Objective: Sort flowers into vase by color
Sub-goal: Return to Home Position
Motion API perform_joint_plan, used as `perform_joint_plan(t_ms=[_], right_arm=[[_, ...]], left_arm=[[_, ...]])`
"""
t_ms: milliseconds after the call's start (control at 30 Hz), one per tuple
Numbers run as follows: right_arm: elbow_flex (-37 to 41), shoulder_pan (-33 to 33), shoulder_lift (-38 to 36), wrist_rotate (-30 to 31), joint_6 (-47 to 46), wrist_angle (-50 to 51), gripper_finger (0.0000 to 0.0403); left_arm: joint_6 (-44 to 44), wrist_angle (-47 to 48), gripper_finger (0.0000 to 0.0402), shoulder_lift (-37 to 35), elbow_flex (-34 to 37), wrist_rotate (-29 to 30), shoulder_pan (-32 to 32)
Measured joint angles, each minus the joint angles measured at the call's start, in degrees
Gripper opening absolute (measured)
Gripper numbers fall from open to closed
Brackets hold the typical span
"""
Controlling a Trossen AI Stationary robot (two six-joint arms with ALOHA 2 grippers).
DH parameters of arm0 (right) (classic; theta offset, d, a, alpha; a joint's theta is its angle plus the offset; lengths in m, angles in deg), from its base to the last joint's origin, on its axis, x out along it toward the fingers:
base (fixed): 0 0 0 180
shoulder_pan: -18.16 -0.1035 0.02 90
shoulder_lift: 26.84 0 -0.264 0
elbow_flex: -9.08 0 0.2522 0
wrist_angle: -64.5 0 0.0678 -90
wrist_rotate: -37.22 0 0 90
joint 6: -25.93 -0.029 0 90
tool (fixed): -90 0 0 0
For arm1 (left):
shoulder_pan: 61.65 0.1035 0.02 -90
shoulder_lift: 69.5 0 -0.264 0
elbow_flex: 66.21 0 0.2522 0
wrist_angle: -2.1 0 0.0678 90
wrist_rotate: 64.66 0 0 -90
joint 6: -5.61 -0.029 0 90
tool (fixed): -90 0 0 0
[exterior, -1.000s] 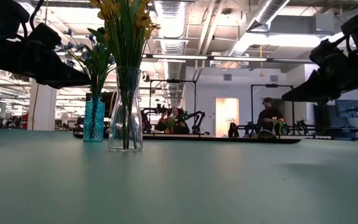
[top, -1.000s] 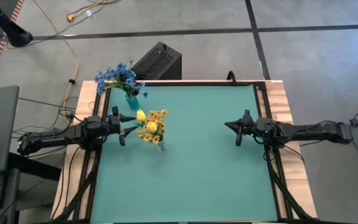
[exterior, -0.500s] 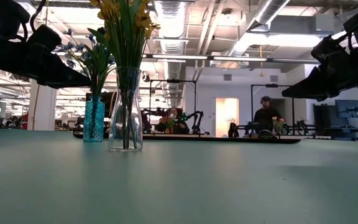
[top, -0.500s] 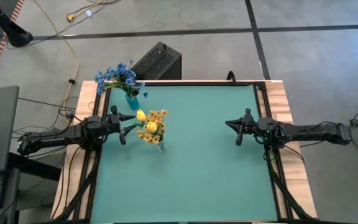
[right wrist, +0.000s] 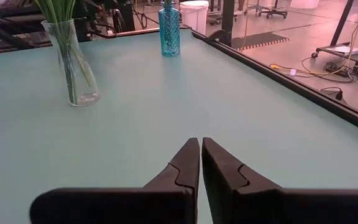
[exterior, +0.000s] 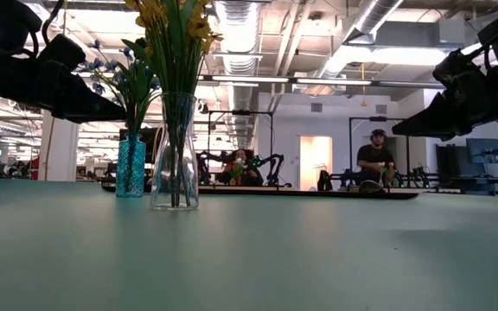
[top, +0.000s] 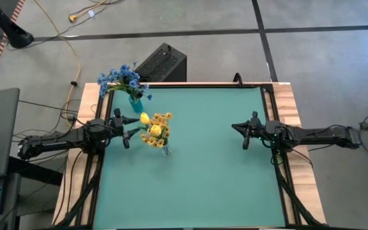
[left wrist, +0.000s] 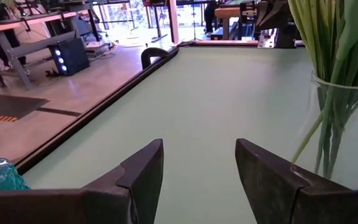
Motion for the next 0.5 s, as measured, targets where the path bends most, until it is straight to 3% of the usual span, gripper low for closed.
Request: perform_joint_plan(t_ms=[500], right_arm=[[0.0,0.0,0.0,0.0,0.0,0.0,0.0048]], left_arm=[[0.0,0.0,0.0190,0.0,0.0,0.0,0.0]])
